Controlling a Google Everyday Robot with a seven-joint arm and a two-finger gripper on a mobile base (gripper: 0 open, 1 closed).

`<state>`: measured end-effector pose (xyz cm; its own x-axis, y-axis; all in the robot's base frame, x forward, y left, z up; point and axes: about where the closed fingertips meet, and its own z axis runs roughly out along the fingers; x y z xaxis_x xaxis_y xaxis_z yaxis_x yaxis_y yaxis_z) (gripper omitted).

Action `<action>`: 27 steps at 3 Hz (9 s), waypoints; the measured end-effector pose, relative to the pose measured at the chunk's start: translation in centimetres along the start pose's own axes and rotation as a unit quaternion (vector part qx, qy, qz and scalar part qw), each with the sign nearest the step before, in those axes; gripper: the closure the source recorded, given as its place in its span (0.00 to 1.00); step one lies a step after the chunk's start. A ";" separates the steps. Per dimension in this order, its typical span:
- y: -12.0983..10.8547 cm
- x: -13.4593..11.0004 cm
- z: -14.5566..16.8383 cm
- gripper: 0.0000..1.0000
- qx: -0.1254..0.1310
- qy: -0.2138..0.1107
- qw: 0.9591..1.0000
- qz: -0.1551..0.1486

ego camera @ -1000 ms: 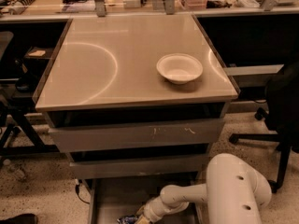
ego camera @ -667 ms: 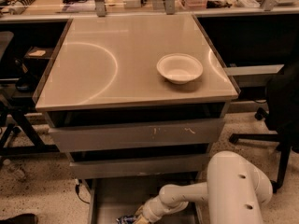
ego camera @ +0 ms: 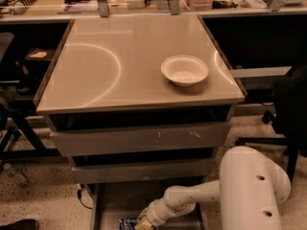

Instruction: Pick blue chip bag from bottom drawer and place on counter

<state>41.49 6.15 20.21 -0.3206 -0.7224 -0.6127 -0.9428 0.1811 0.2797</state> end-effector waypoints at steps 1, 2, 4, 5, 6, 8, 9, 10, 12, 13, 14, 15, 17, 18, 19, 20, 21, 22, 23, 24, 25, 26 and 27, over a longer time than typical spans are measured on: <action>1.3 -1.8 -2.8 1.00 0.014 0.005 1.000 0.014; 3.4 -5.1 -8.2 1.00 0.043 0.017 0.999 0.001; 4.0 -7.0 -10.2 1.00 0.043 0.005 0.999 -0.010; 5.6 -10.5 -13.6 1.00 0.044 -0.001 0.999 -0.017; 7.5 -14.9 -17.3 1.00 0.056 0.003 0.997 -0.052; 9.5 -19.9 -20.9 1.00 0.073 0.004 0.991 -0.109; 9.5 -20.0 -20.9 1.00 0.074 0.004 0.991 -0.109; 10.2 -22.3 -23.8 1.00 0.086 -0.006 0.988 -0.126; 14.0 -32.1 -33.3 1.00 0.131 -0.019 0.965 -0.226; 14.0 -32.1 -33.4 1.00 0.131 -0.019 0.965 -0.226; 13.7 -34.5 -36.3 1.00 0.157 -0.029 0.959 -0.233; 12.9 -37.5 -39.9 1.00 0.179 -0.036 0.951 -0.251; 12.3 -41.4 -43.9 1.00 0.199 -0.031 0.940 -0.277; 12.3 -41.4 -43.9 1.00 0.199 -0.031 0.940 -0.277; 11.3 -44.1 -46.3 1.00 0.207 -0.047 0.932 -0.294; 9.5 -47.8 -49.1 1.00 0.210 -0.053 0.924 -0.313; 7.0 -52.7 -50.7 1.00 0.200 -0.049 0.918 -0.339; 7.6 -55.2 -52.0 1.00 0.206 -0.064 0.911 -0.351; 7.1 -55.1 -51.7 1.00 0.201 -0.056 0.912 -0.353; 5.0 -55.8 -51.5 1.00 0.185 -0.045 0.918 -0.349; 2.8 -56.7 -51.1 1.00 0.162 -0.033 0.924 -0.344; 1.1 -56.8 -49.9 1.00 0.135 -0.021 0.931 -0.337; -0.4 -56.6 -48.1 1.00 0.105 -0.009 0.938 -0.331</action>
Offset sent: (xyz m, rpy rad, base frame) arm -0.0117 -0.0186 0.1661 -0.0962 -0.0928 -0.0884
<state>64.39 14.87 90.32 0.3408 -0.7123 -0.6137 -0.9326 -0.1736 -0.3163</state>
